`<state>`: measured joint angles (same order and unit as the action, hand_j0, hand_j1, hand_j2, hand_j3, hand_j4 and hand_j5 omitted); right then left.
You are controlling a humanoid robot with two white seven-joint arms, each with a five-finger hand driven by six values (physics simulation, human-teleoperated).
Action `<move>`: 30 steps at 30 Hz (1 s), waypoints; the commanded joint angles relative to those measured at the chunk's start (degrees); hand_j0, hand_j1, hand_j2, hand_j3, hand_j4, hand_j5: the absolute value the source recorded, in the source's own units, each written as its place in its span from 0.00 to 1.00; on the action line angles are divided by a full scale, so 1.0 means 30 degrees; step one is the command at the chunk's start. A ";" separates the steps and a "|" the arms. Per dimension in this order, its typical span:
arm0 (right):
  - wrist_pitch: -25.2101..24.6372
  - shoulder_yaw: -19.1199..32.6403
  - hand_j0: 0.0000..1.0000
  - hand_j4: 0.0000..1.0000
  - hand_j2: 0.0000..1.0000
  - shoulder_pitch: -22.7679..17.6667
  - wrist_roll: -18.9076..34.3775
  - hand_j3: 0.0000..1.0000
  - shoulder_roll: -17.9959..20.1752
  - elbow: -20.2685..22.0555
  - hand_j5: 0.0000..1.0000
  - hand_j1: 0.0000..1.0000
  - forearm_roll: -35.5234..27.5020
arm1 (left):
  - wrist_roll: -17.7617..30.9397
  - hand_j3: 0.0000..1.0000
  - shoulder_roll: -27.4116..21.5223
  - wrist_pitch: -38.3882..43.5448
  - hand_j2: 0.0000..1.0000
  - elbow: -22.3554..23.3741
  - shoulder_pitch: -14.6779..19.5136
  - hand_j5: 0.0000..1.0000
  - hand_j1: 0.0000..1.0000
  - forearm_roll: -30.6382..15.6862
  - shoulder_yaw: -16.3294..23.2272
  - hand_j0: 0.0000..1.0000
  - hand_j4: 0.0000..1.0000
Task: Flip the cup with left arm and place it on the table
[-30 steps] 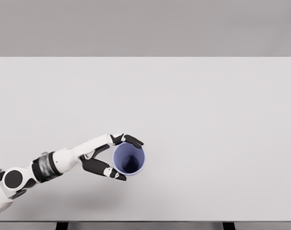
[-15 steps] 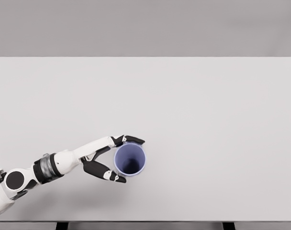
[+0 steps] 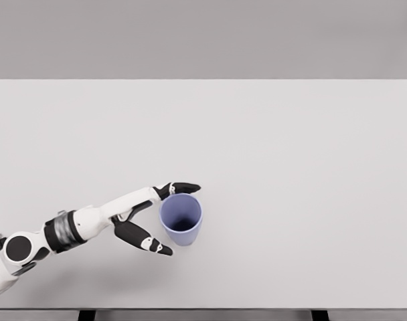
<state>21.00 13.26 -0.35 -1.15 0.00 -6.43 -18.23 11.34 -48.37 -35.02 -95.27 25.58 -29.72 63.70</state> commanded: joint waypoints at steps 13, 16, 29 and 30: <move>0.0002 0.0003 1.00 1.00 1.00 0.0000 0.0002 1.00 0.0000 0.0005 1.00 1.00 -0.0017 | -0.0001 1.00 -0.1073 0.0007 1.00 0.0351 0.0351 1.00 1.00 -0.0027 -0.0520 1.00 1.00; 0.0002 0.0003 1.00 1.00 1.00 0.0000 0.0002 1.00 0.0000 0.0005 1.00 1.00 -0.0017 | -0.0001 1.00 -0.2332 0.0007 1.00 0.0380 0.0352 1.00 1.00 -0.0027 -0.0784 1.00 1.00; 0.0002 0.0003 1.00 1.00 1.00 0.0000 0.0002 1.00 0.0000 0.0005 1.00 1.00 -0.0017 | 0.0175 1.00 -0.5819 0.0007 1.00 0.1699 0.0644 1.00 1.00 0.0970 -0.3625 1.00 1.00; 0.0002 0.0003 1.00 1.00 1.00 0.0000 0.0002 1.00 0.0000 0.0005 1.00 1.00 -0.0017 | 0.0175 1.00 -0.5848 0.0007 1.00 0.1699 0.0674 1.00 1.00 0.0970 -0.3655 1.00 1.00</move>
<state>21.00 13.26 -0.35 -1.15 0.00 -6.43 -18.23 11.83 -65.07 -35.04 -90.33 27.86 -26.87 53.58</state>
